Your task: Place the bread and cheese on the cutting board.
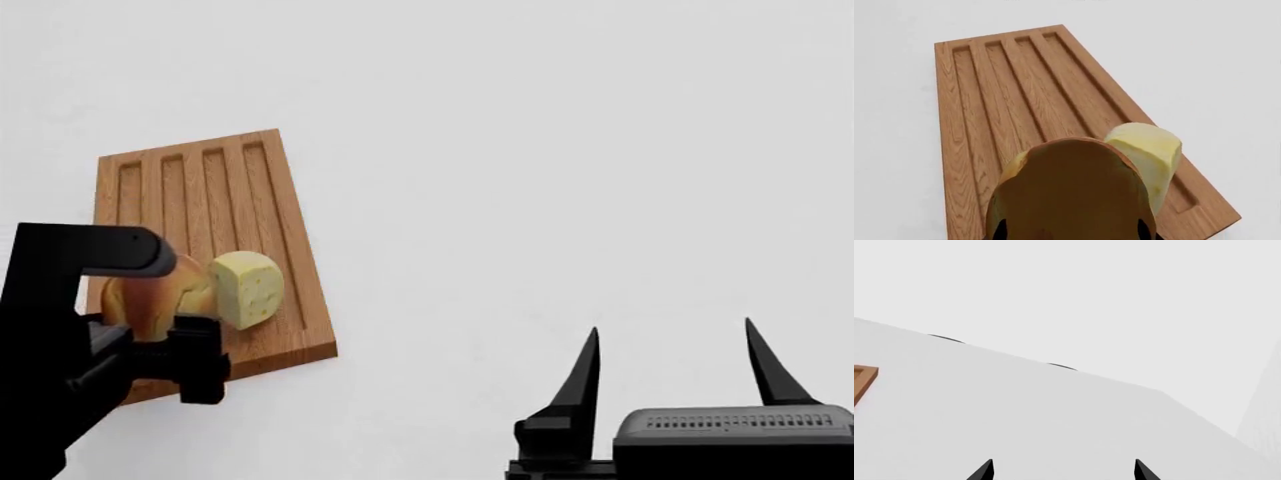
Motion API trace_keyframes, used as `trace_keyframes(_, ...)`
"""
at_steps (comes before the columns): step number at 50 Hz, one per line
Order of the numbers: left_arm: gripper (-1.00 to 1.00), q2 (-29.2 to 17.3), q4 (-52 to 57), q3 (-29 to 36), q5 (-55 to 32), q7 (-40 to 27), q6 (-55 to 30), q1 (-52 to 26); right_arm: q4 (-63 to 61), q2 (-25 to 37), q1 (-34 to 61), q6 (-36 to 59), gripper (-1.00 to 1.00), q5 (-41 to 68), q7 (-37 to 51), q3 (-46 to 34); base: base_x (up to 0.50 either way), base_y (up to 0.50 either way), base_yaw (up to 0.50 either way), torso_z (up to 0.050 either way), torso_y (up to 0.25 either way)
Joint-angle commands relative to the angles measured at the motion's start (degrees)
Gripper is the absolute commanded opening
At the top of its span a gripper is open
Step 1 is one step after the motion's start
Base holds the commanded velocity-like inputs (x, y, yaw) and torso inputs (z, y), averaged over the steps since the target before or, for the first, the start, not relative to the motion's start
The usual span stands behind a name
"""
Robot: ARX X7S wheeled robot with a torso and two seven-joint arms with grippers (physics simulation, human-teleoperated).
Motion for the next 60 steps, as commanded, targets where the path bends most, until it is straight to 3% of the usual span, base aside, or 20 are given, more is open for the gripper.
trace_keyframes(1, -1.00, 0.04, -1.42, -0.44, -0.74, -0.08, 2.88, 2.03, 0.02, -0.35, 0.26, 0.42, 1.00, -0.47, -0.59, 0.11, 0.00, 0.00, 0.00, 0.000, 0.000)
trace_keyframes(5, -1.00, 0.06, -2.06, -0.10, -0.31, 0.47, 3.20, 1.83, 0.10, -0.30, 0.20, 0.33, 1.00, -0.38, -0.53, 0.19, 0.00, 0.00, 0.00, 0.000, 0.000)
trace_keyframes(6, 1.00, 0.07, -1.89, -0.20, -0.52, 0.25, 3.04, 1.71, 0.15, -0.29, 0.16, 0.25, 1.00, -0.38, -0.51, 0.15, 0.00, 0.00, 0.00, 0.000, 0.000)
trace_keyframes(40, 1.00, -1.60, 7.25, -3.03, -5.35, -4.66, 1.90, 3.71, -0.57, 0.06, 0.04, 0.21, 1.00, 0.64, -0.24, 0.51, 0.00, 0.00, 0.00, 0.000, 0.000)
trace_keyframes(50, 1.00, -3.17, 14.00, -5.32, -10.33, -9.85, -0.67, 4.04, -0.54, 0.16, 0.10, 0.25, 1.00, 0.85, -0.08, 0.59, 0.00, 0.00, 0.00, 0.000, 0.000)
trace_keyframes(57, 1.00, -4.43, 20.38, -9.12, -14.03, -13.97, 0.67, 7.64, -0.97, 0.22, 0.17, 0.64, 1.00, 0.95, 0.07, 0.52, 0.00, 0.00, 0.00, 0.000, 0.000)
trace_keyframes(60, 1.00, -4.79, 27.47, -13.51, -17.03, -17.17, 3.88, 12.93, -1.07, 0.21, 0.33, 0.60, 1.00, 1.13, 0.06, 0.75, 0.00, 0.00, 0.00, 0.000, 0.000)
